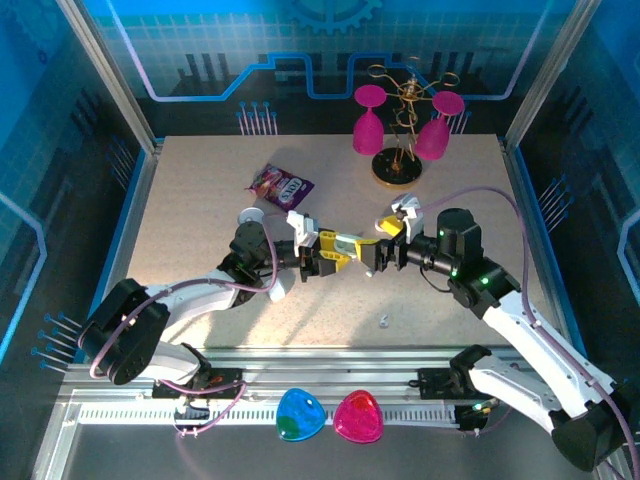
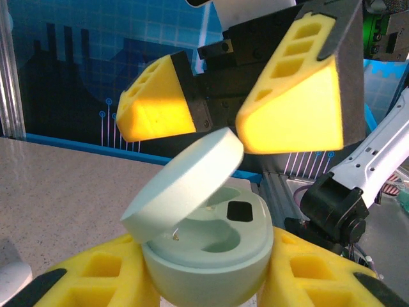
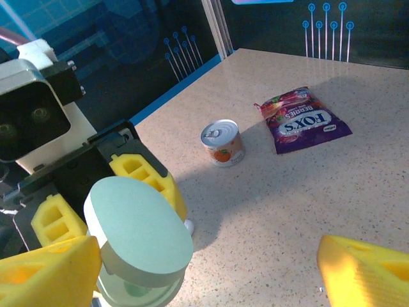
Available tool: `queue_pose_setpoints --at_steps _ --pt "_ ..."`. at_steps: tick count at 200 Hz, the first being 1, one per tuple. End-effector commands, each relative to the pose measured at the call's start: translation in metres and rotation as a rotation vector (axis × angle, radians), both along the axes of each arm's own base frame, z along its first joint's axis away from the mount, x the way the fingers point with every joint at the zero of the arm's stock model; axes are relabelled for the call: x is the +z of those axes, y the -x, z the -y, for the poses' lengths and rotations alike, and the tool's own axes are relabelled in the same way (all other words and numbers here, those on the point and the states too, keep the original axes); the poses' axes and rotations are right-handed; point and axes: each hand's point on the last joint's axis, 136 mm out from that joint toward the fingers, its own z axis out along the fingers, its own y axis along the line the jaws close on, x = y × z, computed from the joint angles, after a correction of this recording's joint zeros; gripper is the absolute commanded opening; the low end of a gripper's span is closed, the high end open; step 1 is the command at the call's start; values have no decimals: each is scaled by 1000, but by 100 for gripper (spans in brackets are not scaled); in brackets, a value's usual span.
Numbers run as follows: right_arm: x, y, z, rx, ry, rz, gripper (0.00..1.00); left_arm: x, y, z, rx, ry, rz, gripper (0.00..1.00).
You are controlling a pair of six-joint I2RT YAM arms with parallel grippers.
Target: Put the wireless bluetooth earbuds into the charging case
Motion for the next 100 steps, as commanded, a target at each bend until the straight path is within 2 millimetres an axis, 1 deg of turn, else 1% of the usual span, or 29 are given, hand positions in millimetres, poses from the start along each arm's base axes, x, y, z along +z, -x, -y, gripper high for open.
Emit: queue_pose_setpoints --at_steps 1,73,87,100 --pt "3 -12 7 -65 14 6 87 22 22 -2 -76 41 118 25" --pt "12 -9 10 -66 9 23 88 21 23 -4 -73 36 130 25" --pt "15 -6 9 -48 -7 33 88 20 22 -3 -66 33 130 25" --pt "23 1 6 -19 -39 55 89 19 19 -4 -50 28 134 25"
